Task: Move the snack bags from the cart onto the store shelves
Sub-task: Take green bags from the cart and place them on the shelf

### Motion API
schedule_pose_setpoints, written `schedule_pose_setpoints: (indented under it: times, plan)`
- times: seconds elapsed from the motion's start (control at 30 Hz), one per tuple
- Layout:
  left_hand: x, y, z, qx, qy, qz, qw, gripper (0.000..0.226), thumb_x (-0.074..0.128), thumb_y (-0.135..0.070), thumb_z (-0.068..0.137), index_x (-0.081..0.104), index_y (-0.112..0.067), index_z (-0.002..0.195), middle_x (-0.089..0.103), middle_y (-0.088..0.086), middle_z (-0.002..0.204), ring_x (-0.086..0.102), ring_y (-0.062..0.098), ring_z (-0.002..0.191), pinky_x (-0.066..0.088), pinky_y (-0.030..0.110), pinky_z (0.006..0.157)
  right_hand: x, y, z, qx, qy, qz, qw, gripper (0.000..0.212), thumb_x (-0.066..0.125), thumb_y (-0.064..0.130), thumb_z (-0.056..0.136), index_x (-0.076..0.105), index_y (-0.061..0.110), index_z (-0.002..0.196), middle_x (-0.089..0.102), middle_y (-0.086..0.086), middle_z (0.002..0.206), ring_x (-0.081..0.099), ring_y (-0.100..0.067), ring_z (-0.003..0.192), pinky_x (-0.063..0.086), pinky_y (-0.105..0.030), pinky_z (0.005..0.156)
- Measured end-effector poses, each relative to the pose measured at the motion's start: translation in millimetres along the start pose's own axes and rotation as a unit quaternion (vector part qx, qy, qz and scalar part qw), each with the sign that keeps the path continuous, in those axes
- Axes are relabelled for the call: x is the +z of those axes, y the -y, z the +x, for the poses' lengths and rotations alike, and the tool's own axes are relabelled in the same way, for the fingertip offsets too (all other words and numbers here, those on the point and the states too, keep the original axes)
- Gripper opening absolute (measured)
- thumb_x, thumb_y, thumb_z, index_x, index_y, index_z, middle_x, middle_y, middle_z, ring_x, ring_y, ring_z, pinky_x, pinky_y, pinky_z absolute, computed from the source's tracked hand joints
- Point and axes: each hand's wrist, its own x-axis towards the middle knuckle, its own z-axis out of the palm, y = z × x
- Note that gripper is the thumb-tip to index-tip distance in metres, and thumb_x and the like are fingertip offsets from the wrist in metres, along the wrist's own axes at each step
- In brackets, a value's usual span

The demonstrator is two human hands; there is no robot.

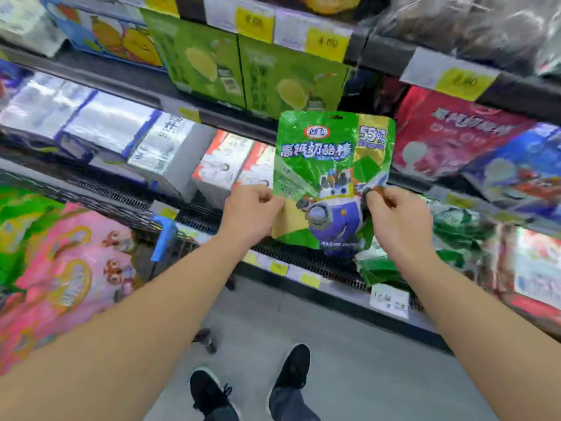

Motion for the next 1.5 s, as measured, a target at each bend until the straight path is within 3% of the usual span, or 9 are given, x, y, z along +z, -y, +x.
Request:
schedule_pose_setpoints:
  times: [0.27,0.53,0.7,0.87,0.97,1.07,1.2,1.33,1.5]
  plan:
    - [65.5,-65.2,38.7,0.030,-0.021,0.021,0.999,0.036,0.063,-0.039,0.075,0.064,-0.004,0.074,0.064,0.020,0.074,0.066,0.034,0.073,0.058,0.044,0.069,-47.0,-41.9,43.3,0.003,-0.088,0.041,0.995,0.036,0.060,0.029,0.093,0.051,0.016,0.060,0.048,0.005,0.055,0.043,-0.009,0.054,0.031,-0.011,0.049]
    - [86.4,-100.7,81.3,0.055,-0.077,-0.012,0.995,0.022,0.064,-0.030,0.083,0.073,-0.010,0.079,0.068,0.011,0.075,0.058,0.032,0.068,0.046,0.032,0.058,-43.7,-47.3,91.7,0.003,-0.142,0.037,0.989,0.041,0.058,0.034,0.091,0.056,0.002,0.065,0.048,-0.007,0.054,0.040,-0.018,0.052,0.031,-0.025,0.050]
    - [96.7,-93.6,112.3,0.058,-0.068,-0.151,0.984,0.018,0.065,-0.035,0.062,0.064,-0.018,0.067,0.071,0.014,0.076,0.068,0.039,0.080,0.058,0.054,0.079,-21.0,-48.0,119.0,0.036,-0.185,0.211,0.959,0.022,0.057,0.042,0.078,0.065,0.026,0.066,0.069,-0.007,0.067,0.067,-0.034,0.069,0.054,-0.051,0.066]
    - [103.1,-87.0,100.3,0.077,-0.022,-0.232,0.969,0.029,0.067,-0.003,0.085,0.060,-0.017,0.110,0.068,-0.001,0.102,0.065,0.013,0.098,0.056,0.033,0.084,3.1,-50.5,100.0,0.035,-0.122,0.241,0.962,0.024,0.058,0.016,0.085,0.042,0.028,0.071,0.046,0.016,0.055,0.041,-0.004,0.055,0.034,-0.019,0.057]
    - [102.0,-86.2,100.5,0.083,0.012,-0.238,0.968,0.036,0.061,0.007,0.085,0.057,-0.019,0.109,0.063,-0.002,0.107,0.063,-0.004,0.089,0.053,0.020,0.078,11.8,-51.1,98.4,0.036,-0.081,0.284,0.955,0.024,0.060,0.010,0.084,0.045,0.018,0.101,0.065,0.015,0.084,0.050,0.008,0.063,0.036,-0.009,0.062]
    - [102.6,-93.1,95.2,0.094,0.028,-0.218,0.971,0.048,0.063,0.005,0.082,0.050,-0.009,0.127,0.061,0.004,0.121,0.063,-0.001,0.101,0.052,0.019,0.081,10.1,-43.4,101.5,0.041,-0.063,0.299,0.951,0.029,0.062,0.011,0.082,0.042,0.022,0.101,0.066,0.007,0.100,0.056,0.009,0.074,0.044,-0.014,0.066]
    - [111.0,-87.5,81.0,0.122,0.054,-0.143,0.981,0.069,0.065,-0.003,0.085,0.033,-0.025,0.142,0.054,-0.021,0.117,0.053,-0.015,0.099,0.047,0.020,0.089,11.4,-41.2,98.9,0.042,-0.046,0.284,0.957,0.038,0.062,0.012,0.083,0.042,0.033,0.107,0.059,0.018,0.106,0.060,0.003,0.101,0.052,-0.028,0.085]
    - [113.9,-70.5,74.4,0.146,0.037,-0.033,0.988,0.074,0.064,-0.017,0.078,0.035,-0.023,0.145,0.049,-0.002,0.129,0.055,0.013,0.117,0.050,0.037,0.095,12.0,-41.2,94.4,0.059,-0.044,0.299,0.951,0.041,0.061,0.011,0.085,0.042,0.038,0.109,0.057,0.017,0.109,0.058,-0.003,0.106,0.053,-0.036,0.094]
    - [115.4,-75.3,78.7,0.125,0.079,0.019,0.989,0.075,0.065,-0.017,0.088,0.028,-0.026,0.153,0.051,0.000,0.139,0.056,0.015,0.117,0.044,0.026,0.087,18.6,-44.8,81.9,0.069,-0.086,0.300,0.947,0.060,0.060,0.010,0.085,0.036,0.017,0.140,0.053,0.005,0.127,0.061,-0.010,0.111,0.049,-0.013,0.083]
